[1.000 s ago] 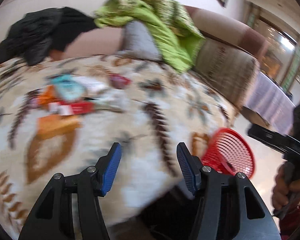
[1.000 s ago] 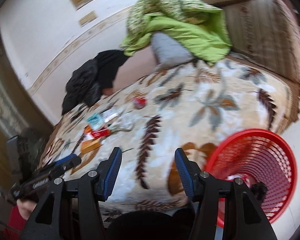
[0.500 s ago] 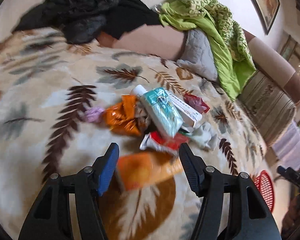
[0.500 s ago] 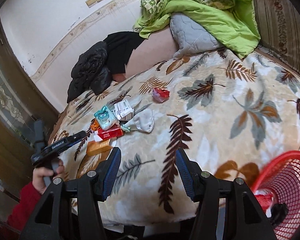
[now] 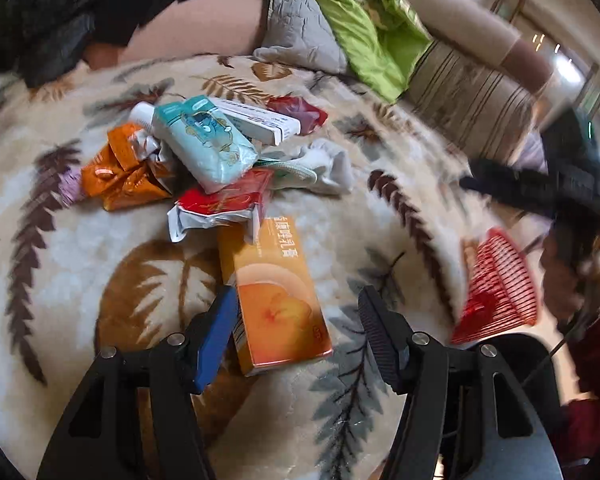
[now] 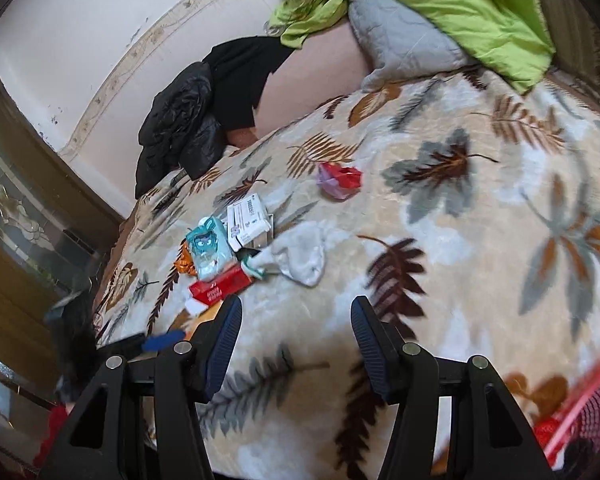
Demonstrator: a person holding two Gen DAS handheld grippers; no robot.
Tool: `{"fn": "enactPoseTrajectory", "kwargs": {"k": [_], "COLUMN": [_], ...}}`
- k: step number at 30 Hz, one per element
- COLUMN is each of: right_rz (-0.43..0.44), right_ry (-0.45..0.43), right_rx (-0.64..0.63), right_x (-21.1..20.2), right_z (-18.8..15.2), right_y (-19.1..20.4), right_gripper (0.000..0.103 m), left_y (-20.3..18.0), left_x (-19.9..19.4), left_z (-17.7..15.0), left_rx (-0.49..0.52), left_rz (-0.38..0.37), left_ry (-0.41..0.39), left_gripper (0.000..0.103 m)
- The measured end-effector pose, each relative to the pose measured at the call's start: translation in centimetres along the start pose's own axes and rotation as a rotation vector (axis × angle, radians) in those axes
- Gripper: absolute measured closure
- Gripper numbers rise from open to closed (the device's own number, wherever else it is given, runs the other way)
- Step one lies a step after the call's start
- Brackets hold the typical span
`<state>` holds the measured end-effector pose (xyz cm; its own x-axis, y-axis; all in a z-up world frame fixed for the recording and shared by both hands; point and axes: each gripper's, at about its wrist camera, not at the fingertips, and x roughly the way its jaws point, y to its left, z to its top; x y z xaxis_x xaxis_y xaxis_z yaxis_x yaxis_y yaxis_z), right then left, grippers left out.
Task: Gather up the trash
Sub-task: 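Grasp the orange box with the left tool while the right tool grasps the white sock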
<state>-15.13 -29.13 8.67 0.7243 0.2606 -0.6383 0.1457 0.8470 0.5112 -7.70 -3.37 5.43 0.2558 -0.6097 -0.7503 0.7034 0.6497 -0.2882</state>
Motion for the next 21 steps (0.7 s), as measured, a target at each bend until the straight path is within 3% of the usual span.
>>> {"fn": "enactPoseTrajectory", "kwargs": {"k": [3, 6, 10, 13, 14, 15, 16, 17, 19, 21], "right_rz": [0.009, 0.022, 0.009, -0.011, -0.012, -0.026, -0.038, -0.033, -0.02, -0.016], "right_ry": [0.019, 0.042, 0.072, 0.107, 0.121, 0.133, 0.136, 0.134, 0.122, 0.115], "right_rx": [0.004, 0.017, 0.032, 0.029, 0.033, 0.041, 0.041, 0.039, 0.041, 0.05], "right_x": [2.8, 5.8, 9.5, 12.5, 13.0, 13.5, 13.5, 13.3, 12.2, 10.9], "right_z": [1.4, 2.6, 3.5, 3.7, 3.5, 3.2, 3.0, 2.7, 2.3, 1.8], "right_y": [0.2, 0.3, 0.4, 0.7, 0.7, 0.7, 0.6, 0.7, 0.7, 0.7], "right_gripper": [0.037, 0.033, 0.032, 0.032, 0.034, 0.048, 0.056, 0.059, 0.075, 0.08], "left_y": [-0.4, -0.3, -1.0, -1.3, -1.4, -1.3, -1.3, -1.3, -1.5, -1.7], "left_x": [1.1, 2.7, 3.8, 4.3, 4.3, 4.2, 4.0, 3.7, 2.9, 1.8], "left_z": [0.5, 0.8, 0.9, 0.7, 0.6, 0.5, 0.3, 0.0, -0.4, -0.7], "left_rx": [-0.019, -0.061, -0.063, -0.066, -0.057, -0.059, -0.067, -0.069, -0.065, -0.078], "left_rz": [0.123, 0.108, 0.199, 0.258, 0.276, 0.283, 0.29, 0.297, 0.299, 0.285], "left_ry": [0.003, 0.032, 0.024, 0.019, 0.017, 0.012, 0.008, 0.005, -0.011, -0.036], "left_gripper": [0.037, 0.037, 0.038, 0.057, 0.057, 0.057, 0.057, 0.057, 0.058, 0.058]}}
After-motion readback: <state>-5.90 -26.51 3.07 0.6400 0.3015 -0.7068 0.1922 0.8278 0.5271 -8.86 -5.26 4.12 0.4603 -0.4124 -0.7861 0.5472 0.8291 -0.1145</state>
